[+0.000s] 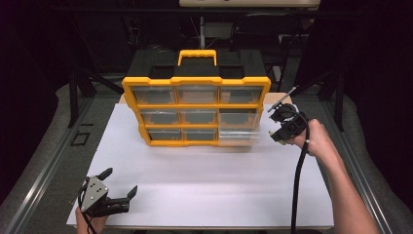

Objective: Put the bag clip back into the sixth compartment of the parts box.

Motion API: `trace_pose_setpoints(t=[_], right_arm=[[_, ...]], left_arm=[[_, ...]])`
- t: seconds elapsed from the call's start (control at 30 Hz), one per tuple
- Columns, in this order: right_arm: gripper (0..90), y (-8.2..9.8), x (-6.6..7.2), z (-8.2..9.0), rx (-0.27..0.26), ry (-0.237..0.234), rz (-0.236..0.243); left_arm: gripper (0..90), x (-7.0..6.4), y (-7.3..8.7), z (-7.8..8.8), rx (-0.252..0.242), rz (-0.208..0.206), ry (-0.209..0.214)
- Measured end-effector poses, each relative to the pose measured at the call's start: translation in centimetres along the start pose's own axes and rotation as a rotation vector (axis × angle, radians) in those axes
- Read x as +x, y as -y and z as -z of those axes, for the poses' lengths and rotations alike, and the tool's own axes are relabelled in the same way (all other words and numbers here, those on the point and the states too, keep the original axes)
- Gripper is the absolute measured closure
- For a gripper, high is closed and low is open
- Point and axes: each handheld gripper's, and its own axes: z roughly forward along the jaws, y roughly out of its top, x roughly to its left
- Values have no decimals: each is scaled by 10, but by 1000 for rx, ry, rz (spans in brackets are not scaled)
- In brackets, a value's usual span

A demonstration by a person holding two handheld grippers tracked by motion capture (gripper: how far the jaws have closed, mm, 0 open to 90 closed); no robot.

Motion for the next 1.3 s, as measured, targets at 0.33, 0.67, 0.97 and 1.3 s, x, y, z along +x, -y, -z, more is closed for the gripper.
trace_pose_setpoints(t=[0.33,0.67,0.97,1.3], right_arm=[[803,-8,-1,13,7,11,13],[803,-15,-1,23,-10,20,21],[803,-23,3,32,-30,31,32],[804,-32,6,50,-54,48,53]], left_arm=[[1,0,0,0,0,1,-1],[1,0,0,0,1,2,0],[1,0,0,0,1,1,-2],[1,0,0,0,1,2,-4]])
